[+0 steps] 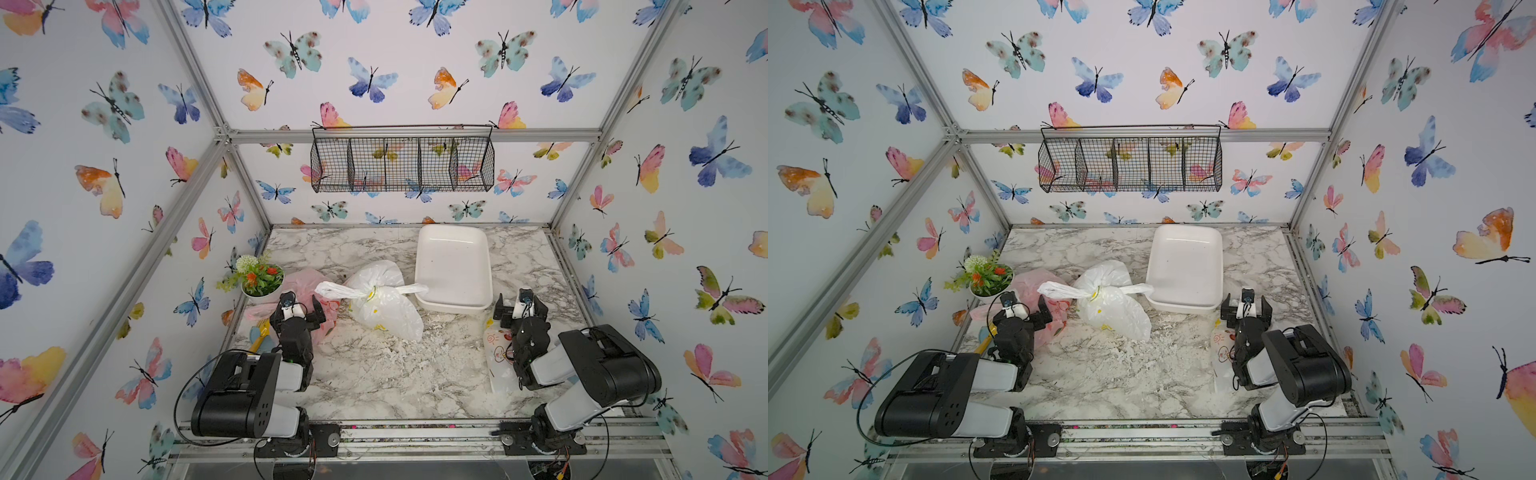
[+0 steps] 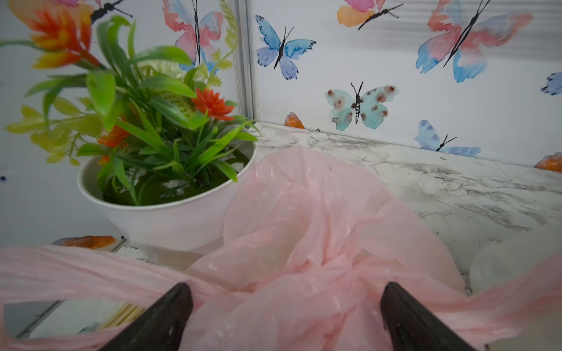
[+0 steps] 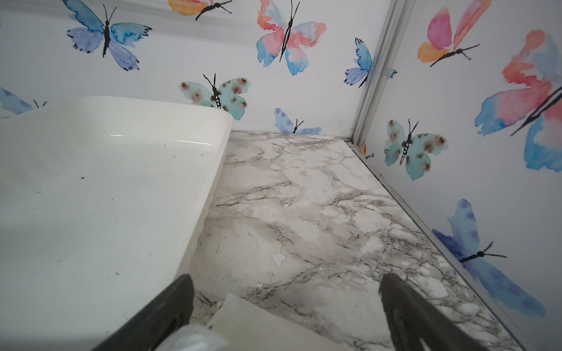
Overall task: Place the pears into plastic bags & tie knots
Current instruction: Reset both arms
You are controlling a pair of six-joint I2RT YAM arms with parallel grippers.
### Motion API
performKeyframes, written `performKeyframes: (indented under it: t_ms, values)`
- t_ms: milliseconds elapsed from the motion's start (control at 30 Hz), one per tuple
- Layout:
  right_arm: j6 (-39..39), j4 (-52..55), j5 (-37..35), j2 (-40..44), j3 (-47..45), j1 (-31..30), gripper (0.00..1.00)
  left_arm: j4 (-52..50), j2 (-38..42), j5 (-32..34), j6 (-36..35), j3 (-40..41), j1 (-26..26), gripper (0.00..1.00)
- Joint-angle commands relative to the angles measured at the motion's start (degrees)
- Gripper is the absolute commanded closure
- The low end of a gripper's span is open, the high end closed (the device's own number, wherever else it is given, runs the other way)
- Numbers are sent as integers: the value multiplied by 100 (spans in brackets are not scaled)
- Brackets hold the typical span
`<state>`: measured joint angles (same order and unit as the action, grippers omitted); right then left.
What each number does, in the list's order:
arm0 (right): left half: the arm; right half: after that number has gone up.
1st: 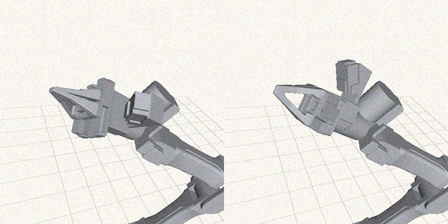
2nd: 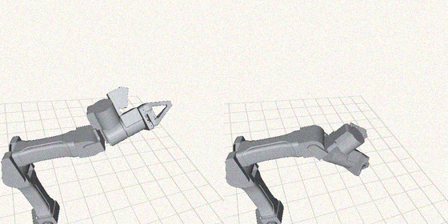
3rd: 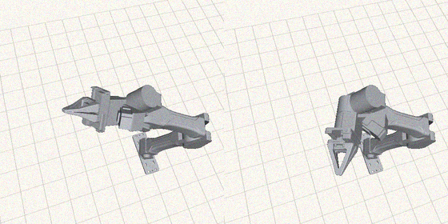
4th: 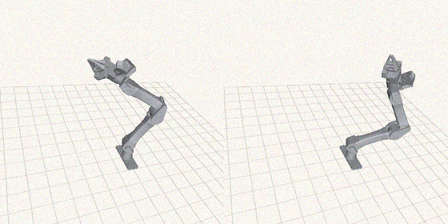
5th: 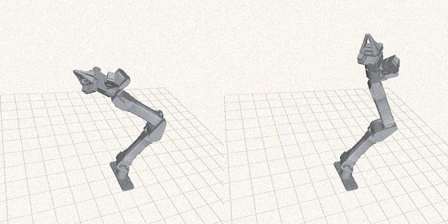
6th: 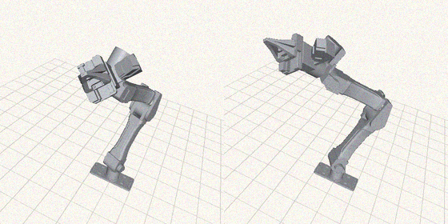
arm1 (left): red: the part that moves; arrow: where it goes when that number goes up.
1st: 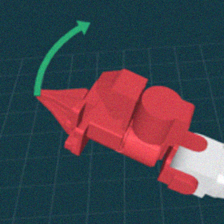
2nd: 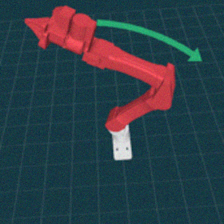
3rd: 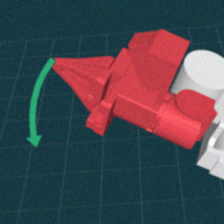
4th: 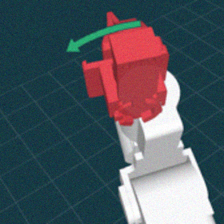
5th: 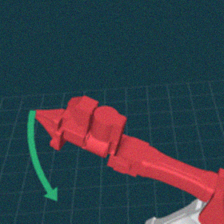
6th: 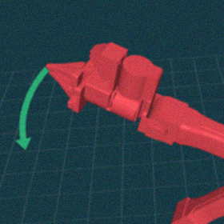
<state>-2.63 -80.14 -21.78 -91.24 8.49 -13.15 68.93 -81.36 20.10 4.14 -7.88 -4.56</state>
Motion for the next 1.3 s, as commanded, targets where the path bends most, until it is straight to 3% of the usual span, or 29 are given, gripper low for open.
performKeyframes:
  t_ms: [0,167,367,1267]
  values:
    - [139,294,90,2,264,145,2,906,-250,-145,-158,133,25,2]
    - [155,360,130,18,274,164,2,4,-68,-208,-124,-161,25,1]
    - [147,354,130,10,282,172,2,554,-236,-234,-194,-21,23,1]
    - [147,359,139,5,283,171,2,517,-225,-234,-197,-29,18,1]
